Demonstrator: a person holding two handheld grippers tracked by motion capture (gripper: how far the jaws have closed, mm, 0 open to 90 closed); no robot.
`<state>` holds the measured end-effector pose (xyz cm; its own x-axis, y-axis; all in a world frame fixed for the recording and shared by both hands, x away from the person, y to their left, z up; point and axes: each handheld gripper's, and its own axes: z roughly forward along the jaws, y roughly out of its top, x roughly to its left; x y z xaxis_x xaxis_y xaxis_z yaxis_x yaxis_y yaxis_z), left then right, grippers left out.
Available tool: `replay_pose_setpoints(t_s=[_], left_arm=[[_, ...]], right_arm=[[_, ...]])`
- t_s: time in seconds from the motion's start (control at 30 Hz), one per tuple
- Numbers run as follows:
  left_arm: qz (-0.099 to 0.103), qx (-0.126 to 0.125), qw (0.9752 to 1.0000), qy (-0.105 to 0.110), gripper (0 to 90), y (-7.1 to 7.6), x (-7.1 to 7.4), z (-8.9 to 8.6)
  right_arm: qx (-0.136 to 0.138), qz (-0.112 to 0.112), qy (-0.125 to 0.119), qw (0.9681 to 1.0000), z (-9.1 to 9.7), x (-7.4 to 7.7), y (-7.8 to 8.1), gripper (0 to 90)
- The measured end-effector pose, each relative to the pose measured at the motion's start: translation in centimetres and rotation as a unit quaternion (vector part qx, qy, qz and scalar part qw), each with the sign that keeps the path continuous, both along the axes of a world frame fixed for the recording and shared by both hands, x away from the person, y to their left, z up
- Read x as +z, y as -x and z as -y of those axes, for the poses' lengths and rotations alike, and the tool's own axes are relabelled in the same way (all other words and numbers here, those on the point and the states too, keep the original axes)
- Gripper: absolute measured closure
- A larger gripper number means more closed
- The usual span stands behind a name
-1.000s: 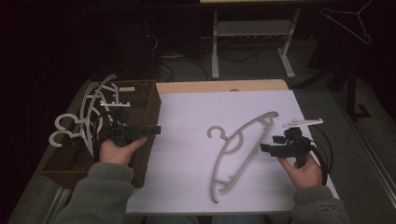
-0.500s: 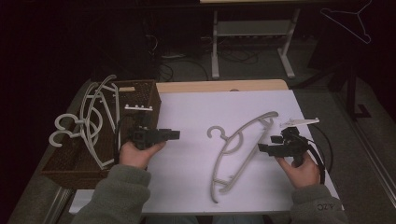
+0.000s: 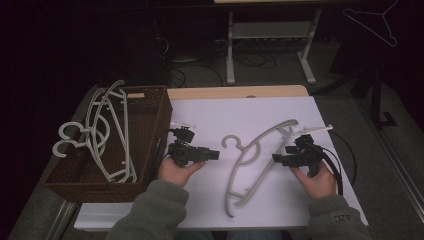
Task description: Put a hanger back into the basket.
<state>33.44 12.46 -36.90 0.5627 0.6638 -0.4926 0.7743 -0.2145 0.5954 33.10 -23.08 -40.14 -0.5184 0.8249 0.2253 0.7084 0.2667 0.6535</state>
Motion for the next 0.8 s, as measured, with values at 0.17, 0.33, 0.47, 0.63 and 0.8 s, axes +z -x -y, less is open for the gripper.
replay_pose_setpoints(t_s=[0.17, 0.33, 0.47, 0.63, 0.8], left_arm=[[-0.017, -0.008, 0.9998, -0.01, 45.8, -0.2, -2.2, 1.8], [-0.037, -0.009, 0.9991, -0.019, 45.5, -0.7, -4.0, 3.0], [-0.047, -0.019, 0.9982, -0.031, 46.2, -1.0, -5.3, 3.7], [-0.061, -0.021, 0.9972, -0.039, 47.8, -1.4, -6.5, 4.3], [-0.072, -0.015, 0.997, -0.027, 50.6, -1.6, -7.2, 4.9]], right_arm=[[-0.001, -0.017, 0.016, 0.9997, -0.9, -0.8, -0.4, 34.8], [-0.011, -0.035, 0.027, 0.999, -1.1, -1.7, -0.9, 36.7], [-0.019, -0.053, 0.021, 0.9982, -1.3, -2.1, -1.2, 37.9], [-0.023, -0.051, 0.026, 0.9981, -1.6, -2.5, -1.5, 41.9], [-0.028, -0.053, 0.033, 0.9976, -1.4, -2.7, -1.6, 44.8]])
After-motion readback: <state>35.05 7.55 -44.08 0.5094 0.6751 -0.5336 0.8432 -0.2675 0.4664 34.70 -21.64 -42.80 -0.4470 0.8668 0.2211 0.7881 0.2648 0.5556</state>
